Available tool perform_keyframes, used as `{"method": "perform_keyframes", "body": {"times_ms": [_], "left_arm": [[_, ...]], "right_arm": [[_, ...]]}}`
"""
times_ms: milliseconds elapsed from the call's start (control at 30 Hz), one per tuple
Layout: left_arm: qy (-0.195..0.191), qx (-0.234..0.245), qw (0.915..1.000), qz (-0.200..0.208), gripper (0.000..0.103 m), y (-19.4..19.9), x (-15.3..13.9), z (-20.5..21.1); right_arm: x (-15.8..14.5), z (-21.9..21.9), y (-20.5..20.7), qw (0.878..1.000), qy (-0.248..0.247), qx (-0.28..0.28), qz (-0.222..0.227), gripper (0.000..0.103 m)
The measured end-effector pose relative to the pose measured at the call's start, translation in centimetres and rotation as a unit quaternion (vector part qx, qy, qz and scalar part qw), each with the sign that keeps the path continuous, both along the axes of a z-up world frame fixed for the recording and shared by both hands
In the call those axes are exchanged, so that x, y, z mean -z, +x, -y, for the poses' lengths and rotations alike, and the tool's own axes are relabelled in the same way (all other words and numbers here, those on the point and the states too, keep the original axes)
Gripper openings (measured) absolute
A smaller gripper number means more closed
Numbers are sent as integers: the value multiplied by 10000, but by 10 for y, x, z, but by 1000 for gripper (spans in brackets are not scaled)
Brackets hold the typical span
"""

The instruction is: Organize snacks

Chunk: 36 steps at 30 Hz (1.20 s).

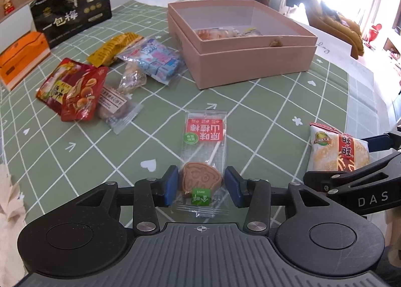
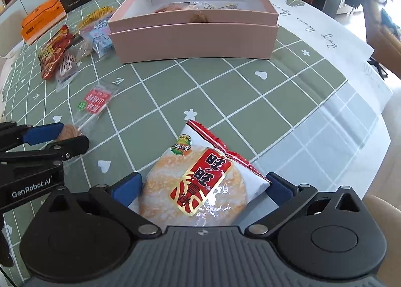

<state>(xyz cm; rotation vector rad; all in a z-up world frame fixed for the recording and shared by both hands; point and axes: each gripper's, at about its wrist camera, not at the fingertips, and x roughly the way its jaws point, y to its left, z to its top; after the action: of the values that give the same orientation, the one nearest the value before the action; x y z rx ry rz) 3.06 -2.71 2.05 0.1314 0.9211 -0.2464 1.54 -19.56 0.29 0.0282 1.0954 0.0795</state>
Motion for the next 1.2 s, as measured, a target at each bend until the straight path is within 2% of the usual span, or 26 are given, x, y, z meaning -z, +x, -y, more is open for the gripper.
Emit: {"method": "perform_keyframes", "body": {"times_ms": [100, 233, 333, 500, 600, 767, 867, 967, 1033, 1100, 1133, 1200], "left_arm": [[-49, -22, 9999, 115, 49, -7, 2, -1], [-118, -117, 9996, 207, 49, -13, 4, -1], [-87, -164, 9997, 148, 49, -13, 2, 1], [-139, -287, 9994, 124, 41, -11, 1, 2], [-502, -360, 9979, 198, 41, -7, -4, -1], [-1188, -455, 9881, 868, 41, 12, -41, -7], [-1522, -403, 9792, 1279, 41, 34, -72, -7], [-1709, -266, 9742, 1453, 42, 76, -102, 0], [-1891, -134, 9747, 1185, 44, 118, -119, 6], [-2293, -89, 9720, 498, 46, 165, -123, 10], [-2473, -104, 9685, 286, 47, 185, -121, 10], [-2444, -182, 9690, 297, 44, 203, -117, 10]], "right_arm": [[0, 0, -3, 10000, 6, -88, -2, 103], [-4, 7, -7, 9997, 142, -216, -7, 97], [-6, 15, -9, 9997, 79, -228, 27, 97], [-16, 24, -10, 9989, -141, -327, 290, 96], [-28, 31, -6, 9980, -130, -398, 478, 91], [-61, 39, 11, 9945, -93, -440, 944, 90], [-86, 41, 23, 9902, -94, -508, 1295, 90], [-110, 43, 45, 9855, -74, -580, 1594, 90], [-124, 39, 68, 9814, -139, -628, 1810, 90], [-132, 34, 94, 9762, -114, -718, 2042, 91], [-133, 32, 107, 9742, -35, -759, 2123, 91], [-130, 28, 140, 9766, 53, -789, 1999, 92]]}}
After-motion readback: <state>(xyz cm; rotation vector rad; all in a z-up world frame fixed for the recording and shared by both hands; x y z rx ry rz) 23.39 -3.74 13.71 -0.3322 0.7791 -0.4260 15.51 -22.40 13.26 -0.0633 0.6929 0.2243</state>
